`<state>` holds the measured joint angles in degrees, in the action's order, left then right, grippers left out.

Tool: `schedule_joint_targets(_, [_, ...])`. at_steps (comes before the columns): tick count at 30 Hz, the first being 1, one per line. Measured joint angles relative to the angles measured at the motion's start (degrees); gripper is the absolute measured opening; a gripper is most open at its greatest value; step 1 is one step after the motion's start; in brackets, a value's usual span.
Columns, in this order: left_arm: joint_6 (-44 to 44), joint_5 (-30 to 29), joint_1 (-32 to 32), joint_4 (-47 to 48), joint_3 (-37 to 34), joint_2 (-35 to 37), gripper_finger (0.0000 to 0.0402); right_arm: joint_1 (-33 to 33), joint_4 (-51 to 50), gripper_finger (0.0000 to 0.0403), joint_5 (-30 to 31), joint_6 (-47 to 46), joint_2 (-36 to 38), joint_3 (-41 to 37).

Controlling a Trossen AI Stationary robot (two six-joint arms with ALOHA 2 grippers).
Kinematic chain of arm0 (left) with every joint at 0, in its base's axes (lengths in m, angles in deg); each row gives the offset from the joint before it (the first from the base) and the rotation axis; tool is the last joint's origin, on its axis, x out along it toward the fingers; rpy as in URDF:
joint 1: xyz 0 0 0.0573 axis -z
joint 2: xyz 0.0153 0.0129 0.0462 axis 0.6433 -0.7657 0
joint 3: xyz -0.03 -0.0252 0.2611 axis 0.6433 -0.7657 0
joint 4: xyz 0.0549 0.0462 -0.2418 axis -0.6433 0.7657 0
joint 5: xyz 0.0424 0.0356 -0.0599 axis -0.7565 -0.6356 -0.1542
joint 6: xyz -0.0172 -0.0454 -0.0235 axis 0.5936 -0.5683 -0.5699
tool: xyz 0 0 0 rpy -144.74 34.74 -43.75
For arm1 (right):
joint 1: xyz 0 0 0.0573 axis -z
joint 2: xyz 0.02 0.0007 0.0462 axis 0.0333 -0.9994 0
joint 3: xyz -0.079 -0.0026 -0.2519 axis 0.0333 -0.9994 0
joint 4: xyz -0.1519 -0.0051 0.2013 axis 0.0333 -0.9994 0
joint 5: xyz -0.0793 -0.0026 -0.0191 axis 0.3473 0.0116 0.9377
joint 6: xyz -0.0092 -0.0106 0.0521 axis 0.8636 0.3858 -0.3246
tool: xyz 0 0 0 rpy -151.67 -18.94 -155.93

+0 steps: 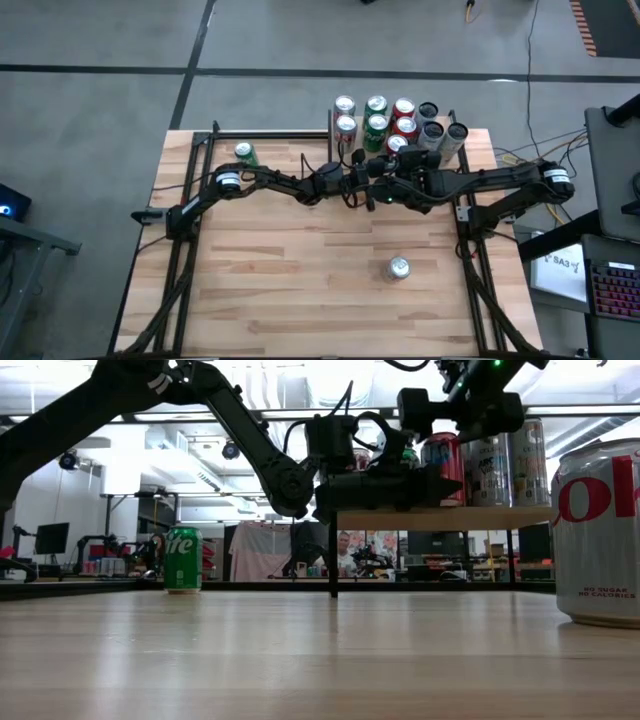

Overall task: Place canned beverage on shelf
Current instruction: Put the orange soda can on the shelf aligned in front of the other orange soda can

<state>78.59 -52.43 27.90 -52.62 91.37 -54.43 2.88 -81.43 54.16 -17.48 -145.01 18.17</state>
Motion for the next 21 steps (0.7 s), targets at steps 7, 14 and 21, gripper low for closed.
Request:
schedule_joint_targets(7, [0.0, 0.0, -0.1, 0.0, 0.0, 0.0, 0.0121, -0.8, 1.6, 0.0334, 0.1, 1.6, 0.4, 0.0])
schedule_joint_targets(14, [0.0, -0.1, -0.1, 0.0, 0.0, 0.0, 0.0121, -1.6, 7.6, 0.0334, 0.2, 8.3, 0.9, 0.2])
schedule_joint_targets(21, [1.4, -0.1, -0.1, 0.2, 0.0, 0.0, 0.0121, -1.9, 7.5, 0.0334, 0.1, 13.5, 0.9, 4.6])
